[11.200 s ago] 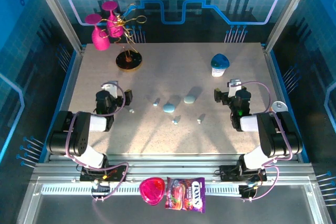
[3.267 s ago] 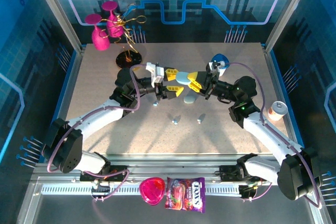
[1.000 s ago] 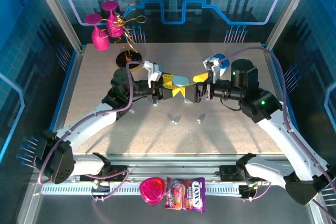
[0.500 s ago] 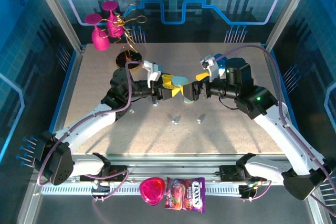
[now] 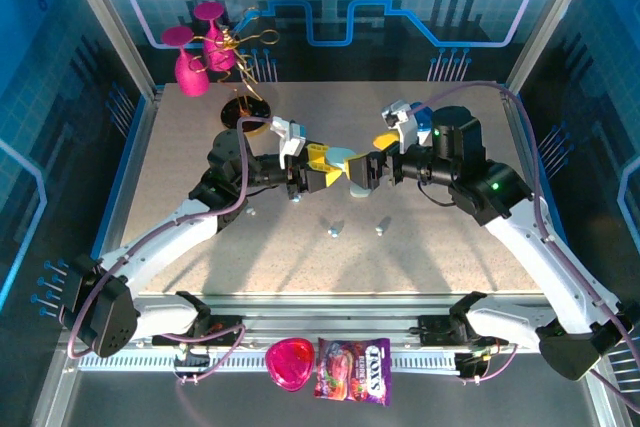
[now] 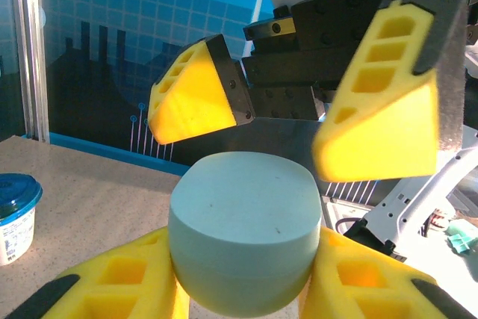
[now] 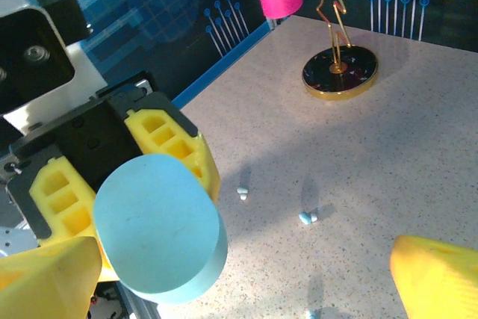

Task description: Insert wireless bluetooth earbuds into charging case

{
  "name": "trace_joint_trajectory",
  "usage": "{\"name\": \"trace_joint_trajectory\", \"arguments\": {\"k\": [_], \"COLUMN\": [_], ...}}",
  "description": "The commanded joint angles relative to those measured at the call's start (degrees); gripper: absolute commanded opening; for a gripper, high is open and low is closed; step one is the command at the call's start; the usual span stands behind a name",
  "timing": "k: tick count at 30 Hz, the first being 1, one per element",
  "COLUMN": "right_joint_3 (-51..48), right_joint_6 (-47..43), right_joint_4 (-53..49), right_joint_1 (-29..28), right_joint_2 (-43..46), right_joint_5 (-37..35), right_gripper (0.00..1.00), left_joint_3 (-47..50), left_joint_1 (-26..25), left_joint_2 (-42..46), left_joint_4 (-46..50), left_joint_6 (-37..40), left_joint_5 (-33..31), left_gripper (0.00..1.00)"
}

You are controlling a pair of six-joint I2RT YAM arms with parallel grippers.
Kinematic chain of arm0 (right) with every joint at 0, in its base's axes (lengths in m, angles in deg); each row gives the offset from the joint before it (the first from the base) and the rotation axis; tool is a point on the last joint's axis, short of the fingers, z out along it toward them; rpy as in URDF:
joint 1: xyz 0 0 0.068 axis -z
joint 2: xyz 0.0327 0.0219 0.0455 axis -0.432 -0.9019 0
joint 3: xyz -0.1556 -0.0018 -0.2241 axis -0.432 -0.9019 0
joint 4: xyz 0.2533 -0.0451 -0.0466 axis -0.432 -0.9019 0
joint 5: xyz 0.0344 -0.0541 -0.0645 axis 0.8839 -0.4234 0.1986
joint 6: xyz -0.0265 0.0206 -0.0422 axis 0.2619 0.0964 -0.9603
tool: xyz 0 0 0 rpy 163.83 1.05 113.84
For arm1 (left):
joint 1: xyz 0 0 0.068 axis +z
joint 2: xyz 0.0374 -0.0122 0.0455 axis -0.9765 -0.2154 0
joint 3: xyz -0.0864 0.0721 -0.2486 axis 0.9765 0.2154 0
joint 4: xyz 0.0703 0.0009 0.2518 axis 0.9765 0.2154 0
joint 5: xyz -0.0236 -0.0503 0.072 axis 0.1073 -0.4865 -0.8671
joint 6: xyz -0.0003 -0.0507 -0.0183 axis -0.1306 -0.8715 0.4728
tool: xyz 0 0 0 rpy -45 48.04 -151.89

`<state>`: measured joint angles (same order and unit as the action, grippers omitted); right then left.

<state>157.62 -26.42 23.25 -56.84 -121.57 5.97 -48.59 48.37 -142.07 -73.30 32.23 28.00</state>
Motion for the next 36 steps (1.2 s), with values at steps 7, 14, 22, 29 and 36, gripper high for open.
{"name": "trace_joint_trajectory", "arguments": {"k": [7,14,22,29,36], "right_joint_3": [1.7,2.2,4.6,5.5,1.4], "right_joint_6": [-3.4,-1.7,-2.3,-1.4,2.5], "right_joint_4": [-4.0,-1.3,1.0,0.9,7.6], "right_joint_1": [-0.5,0.3,1.7,2.8,4.9], "right_joint_2": [-1.2,-2.2,-3.8,-3.9,-0.2], "right_joint_5": [-2.6,-6.5,-5.9,-3.5,7.7], "right_gripper": [1.0,0.99,0.99,0.99,1.0], "left_joint_3": [-2.2,-1.3,-1.1,0.0,1.1], "left_joint_1": [0.0,0.0,0.1,0.1,0.3], "left_joint_2": [1.3,2.2,2.3,2.4,2.5], "left_joint_4": [-0.2,-0.8,-0.7,-1.5,-2.0], "left_joint_6": [-2.2,-1.6,-1.0,-0.1,2.0], "left_joint_5": [1.7,5.0,5.4,5.5,4.3], "left_gripper": [0.32,0.32,0.31,0.32,0.32]}}
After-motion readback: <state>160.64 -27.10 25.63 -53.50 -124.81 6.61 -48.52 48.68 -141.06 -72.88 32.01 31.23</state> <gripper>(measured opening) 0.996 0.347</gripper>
